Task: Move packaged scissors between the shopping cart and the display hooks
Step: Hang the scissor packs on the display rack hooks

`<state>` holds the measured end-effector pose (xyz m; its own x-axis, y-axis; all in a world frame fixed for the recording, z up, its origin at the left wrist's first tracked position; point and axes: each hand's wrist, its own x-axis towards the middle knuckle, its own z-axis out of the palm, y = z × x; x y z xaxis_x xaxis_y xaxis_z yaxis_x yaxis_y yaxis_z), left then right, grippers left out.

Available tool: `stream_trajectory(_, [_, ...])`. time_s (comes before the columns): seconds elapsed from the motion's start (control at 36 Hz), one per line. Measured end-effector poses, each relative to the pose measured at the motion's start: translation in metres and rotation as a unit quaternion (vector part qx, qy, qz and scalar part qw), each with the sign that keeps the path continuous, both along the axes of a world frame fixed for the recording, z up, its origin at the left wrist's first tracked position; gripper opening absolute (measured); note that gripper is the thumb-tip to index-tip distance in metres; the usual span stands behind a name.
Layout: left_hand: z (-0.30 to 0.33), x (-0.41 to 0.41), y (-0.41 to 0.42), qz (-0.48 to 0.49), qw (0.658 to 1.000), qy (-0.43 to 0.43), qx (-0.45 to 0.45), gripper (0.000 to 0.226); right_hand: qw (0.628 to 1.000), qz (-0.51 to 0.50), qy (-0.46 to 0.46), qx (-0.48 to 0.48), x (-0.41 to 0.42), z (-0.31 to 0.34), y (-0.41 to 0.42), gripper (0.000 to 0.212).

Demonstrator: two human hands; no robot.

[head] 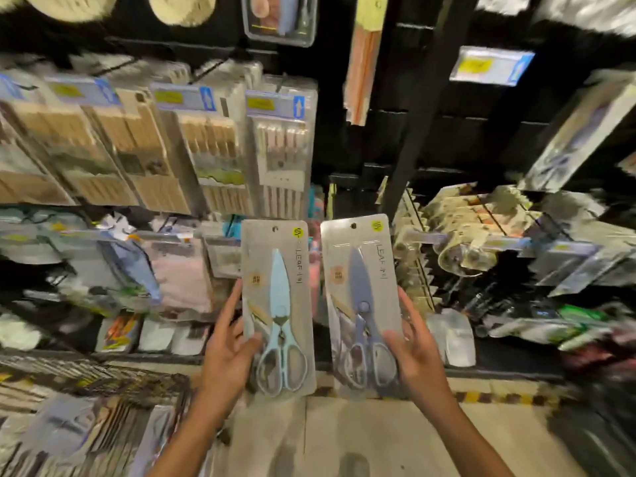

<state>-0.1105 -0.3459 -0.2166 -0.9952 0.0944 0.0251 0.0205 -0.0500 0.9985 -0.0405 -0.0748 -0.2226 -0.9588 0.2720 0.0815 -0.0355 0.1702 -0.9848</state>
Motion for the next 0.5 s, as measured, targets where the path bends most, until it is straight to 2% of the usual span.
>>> stream_trajectory(0.19, [0.014, 0.009, 0.071, -0.111, 0.994, 0.010, -0.017, 0.079, 0.994, -0.106, 0.011, -0.013, 0.063, 0.006, 0.060, 0.061])
stream_trajectory(0.36, [0.027, 0.019, 0.137, -0.142, 0.988, 0.051, -0.031, 0.083, 0.983, -0.166, 0.027, -0.074, 0.091, 0.009, 0.121, 0.063])
stream_trajectory(0.5, [0.040, 0.033, 0.198, -0.154, 0.986, 0.058, -0.030, 0.086, 0.979, -0.180, 0.062, -0.077, 0.114, 0.022, 0.175, 0.063])
